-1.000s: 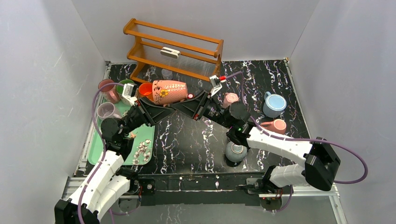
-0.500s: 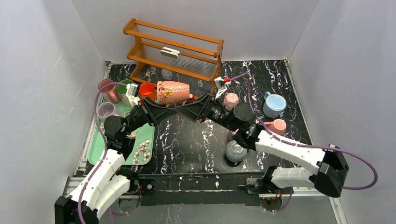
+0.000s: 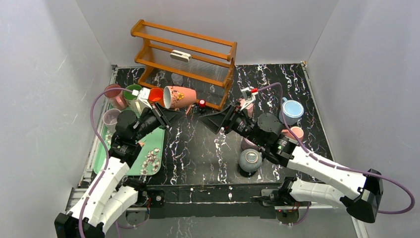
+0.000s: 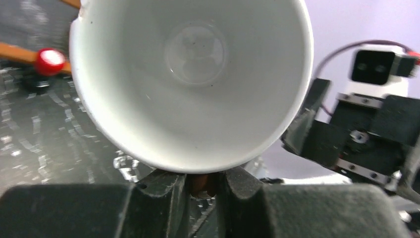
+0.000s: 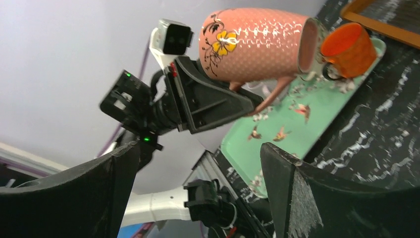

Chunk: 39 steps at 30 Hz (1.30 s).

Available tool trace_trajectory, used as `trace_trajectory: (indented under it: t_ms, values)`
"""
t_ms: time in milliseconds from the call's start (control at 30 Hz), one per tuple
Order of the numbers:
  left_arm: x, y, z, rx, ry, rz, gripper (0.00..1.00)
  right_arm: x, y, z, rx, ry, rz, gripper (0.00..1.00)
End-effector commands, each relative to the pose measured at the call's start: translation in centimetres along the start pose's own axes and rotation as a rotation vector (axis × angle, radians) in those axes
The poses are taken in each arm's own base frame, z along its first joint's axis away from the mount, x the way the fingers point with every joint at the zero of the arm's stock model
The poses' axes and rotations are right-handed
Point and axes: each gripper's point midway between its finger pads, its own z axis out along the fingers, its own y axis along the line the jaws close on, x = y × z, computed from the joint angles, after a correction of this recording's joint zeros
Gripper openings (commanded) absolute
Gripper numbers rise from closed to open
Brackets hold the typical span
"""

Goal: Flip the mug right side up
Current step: Turn over the cup at the corner of the board, then place the cup on the tray.

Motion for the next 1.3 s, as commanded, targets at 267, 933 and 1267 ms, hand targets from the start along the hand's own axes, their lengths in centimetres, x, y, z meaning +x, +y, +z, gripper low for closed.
trace_trajectory:
  t_ms: [267, 933, 1267]
  values:
    - [-2.1, 11.9, -6.3, -0.750, -0.057, 0.247, 0.00, 1.4, -5.0, -3.5, 0.248, 0.065, -0.067, 0.99]
    - [-1.9, 22.1, -12.0, -1.359, -0.079, 0.271, 0.00, -0.2, -3.7, -5.8, 0.202, 0.012, -0.127, 0.99]
    - [-1.3, 25.0, -12.1, -1.488, -0.050, 0.267, 0.00, -0.8, -3.3, -6.8, 0.185, -0.021, -0.132, 0.99]
